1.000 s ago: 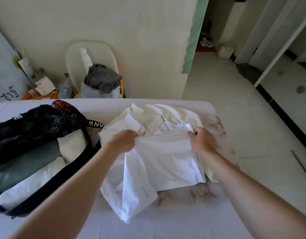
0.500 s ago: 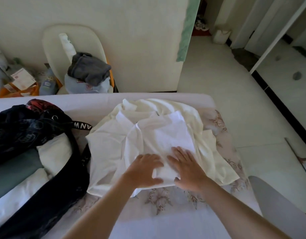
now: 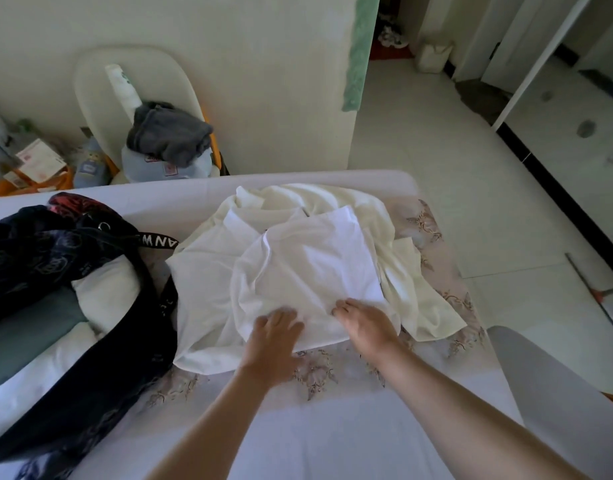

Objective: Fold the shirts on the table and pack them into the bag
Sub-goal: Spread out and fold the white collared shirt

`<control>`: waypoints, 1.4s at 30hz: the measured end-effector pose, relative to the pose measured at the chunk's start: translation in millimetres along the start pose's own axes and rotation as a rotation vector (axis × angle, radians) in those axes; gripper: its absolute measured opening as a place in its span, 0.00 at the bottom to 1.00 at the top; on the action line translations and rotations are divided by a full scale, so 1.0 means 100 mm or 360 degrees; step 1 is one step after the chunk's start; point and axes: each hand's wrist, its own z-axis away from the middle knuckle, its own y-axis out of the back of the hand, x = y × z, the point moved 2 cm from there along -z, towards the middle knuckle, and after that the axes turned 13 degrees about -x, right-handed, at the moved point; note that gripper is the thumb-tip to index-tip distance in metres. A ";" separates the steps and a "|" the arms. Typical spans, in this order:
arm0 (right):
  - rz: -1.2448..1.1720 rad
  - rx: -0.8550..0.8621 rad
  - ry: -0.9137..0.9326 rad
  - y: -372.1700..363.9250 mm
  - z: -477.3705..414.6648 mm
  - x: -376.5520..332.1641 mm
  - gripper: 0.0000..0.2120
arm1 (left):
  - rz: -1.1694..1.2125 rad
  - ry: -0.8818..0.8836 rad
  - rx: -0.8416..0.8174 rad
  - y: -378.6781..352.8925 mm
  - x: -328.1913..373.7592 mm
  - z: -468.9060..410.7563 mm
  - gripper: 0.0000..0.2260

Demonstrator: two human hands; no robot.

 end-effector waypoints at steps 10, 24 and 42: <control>0.0220 -0.0113 -0.0019 -0.20 0.56 0.12 0.37 | 0.0335 -0.0069 0.0243 -0.02 -0.13 0.24 0.05; 0.0407 -0.0884 -0.0515 -0.23 1.65 -0.04 0.18 | 0.0344 -0.0010 -0.1117 -0.01 1.28 0.92 0.13; -0.0007 -0.0009 -0.0158 -0.62 1.06 -1.11 0.25 | 0.1149 0.0750 0.0324 -0.77 0.86 1.86 0.22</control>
